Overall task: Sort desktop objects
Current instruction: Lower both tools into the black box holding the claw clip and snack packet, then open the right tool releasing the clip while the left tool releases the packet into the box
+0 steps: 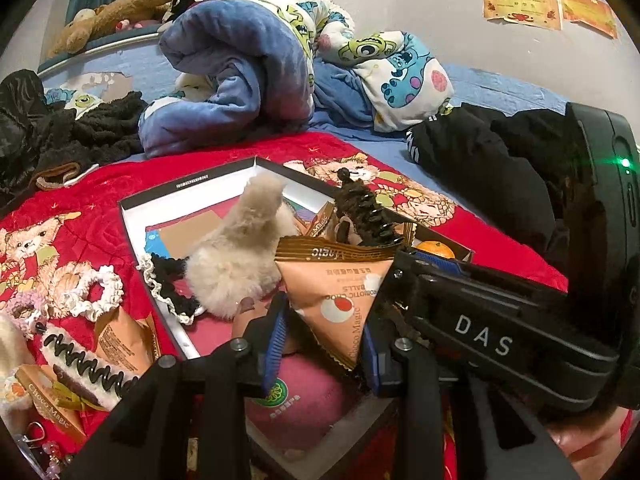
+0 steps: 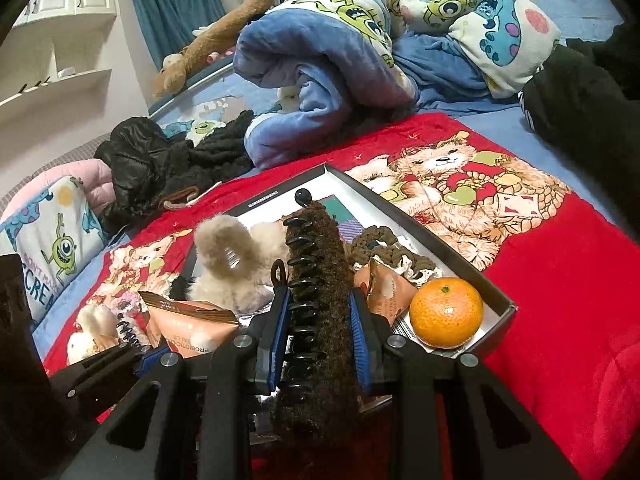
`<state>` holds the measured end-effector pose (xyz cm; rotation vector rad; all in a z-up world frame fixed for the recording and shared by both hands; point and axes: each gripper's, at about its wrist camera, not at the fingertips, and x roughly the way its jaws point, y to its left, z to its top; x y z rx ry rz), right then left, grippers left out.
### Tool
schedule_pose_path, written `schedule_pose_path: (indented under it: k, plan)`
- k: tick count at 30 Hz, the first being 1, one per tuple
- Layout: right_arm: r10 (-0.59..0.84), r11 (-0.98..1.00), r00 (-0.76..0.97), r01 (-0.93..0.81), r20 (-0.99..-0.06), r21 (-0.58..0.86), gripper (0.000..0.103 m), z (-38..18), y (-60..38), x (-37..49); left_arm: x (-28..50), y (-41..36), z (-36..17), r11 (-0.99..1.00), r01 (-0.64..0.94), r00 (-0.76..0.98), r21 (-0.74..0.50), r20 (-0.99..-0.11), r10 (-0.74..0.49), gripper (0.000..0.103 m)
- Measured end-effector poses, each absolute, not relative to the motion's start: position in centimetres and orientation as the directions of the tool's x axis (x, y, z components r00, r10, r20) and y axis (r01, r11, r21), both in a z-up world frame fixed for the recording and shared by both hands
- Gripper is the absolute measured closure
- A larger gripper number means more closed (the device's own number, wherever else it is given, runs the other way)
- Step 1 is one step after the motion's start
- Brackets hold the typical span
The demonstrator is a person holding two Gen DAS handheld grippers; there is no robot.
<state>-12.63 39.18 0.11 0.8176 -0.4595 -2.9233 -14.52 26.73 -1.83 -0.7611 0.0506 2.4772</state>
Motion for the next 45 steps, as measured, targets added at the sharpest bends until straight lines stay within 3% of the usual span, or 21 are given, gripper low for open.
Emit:
schedule_pose_path:
  k: [8, 10, 12, 15, 17, 18, 19, 45]
  plan:
    - [-0.111, -0.965, -0.877, -0.017, -0.468, 0.261, 0.071, 0.7, 38.6, -11.9, -14.0, 26.6, -1.5, -0.858, -0.506, -0.712, -0.086, -0.52, 0.472, 0.066]
    - [-0.094, -0.97, -0.887, -0.022, -0.453, 0.244, 0.065, 0.9, 38.4, -11.5, -13.7, 26.6, -1.3, -0.862, -0.502, -0.725, -0.072, -0.509, 0.465, 0.059]
    - [-0.078, -0.975, -0.895, -0.024, -0.439, 0.221, 0.058, 1.2, 38.0, -11.0, -13.4, 26.6, -1.1, -0.865, -0.499, -0.738, -0.057, -0.496, 0.459, 0.037]
    - [-0.056, -0.981, -0.907, -0.028, -0.418, 0.191, 0.042, 1.5, 37.6, -10.6, -12.9, 26.7, -1.0, -0.867, -0.497, -0.749, -0.035, -0.486, 0.449, 0.01]
    - [-0.043, -0.982, -0.913, -0.037, -0.407, 0.186, 0.028, 1.6, 37.6, -10.3, -13.0, 26.5, -1.0, -0.873, -0.486, -0.754, -0.037, -0.487, 0.441, 0.004]
    - [-0.039, -0.981, -0.914, -0.04, -0.403, 0.187, 0.007, 1.7, 37.7, -10.3, -13.1, 26.3, -1.0, -0.873, -0.485, -0.753, -0.044, -0.488, 0.443, 0.001]
    - [-0.035, -0.981, -0.918, -0.044, -0.396, 0.188, 0.0, 1.7, 37.7, -10.2, -13.2, 26.2, -1.0, -0.872, -0.486, -0.749, -0.052, -0.489, 0.447, 0.0]
    - [-0.009, -0.981, -0.923, -0.066, -0.385, 0.18, 0.0, 1.9, 37.8, -9.8, -12.4, 26.5, -0.7, -0.875, -0.483, -0.767, -0.025, -0.47, 0.437, 0.0]
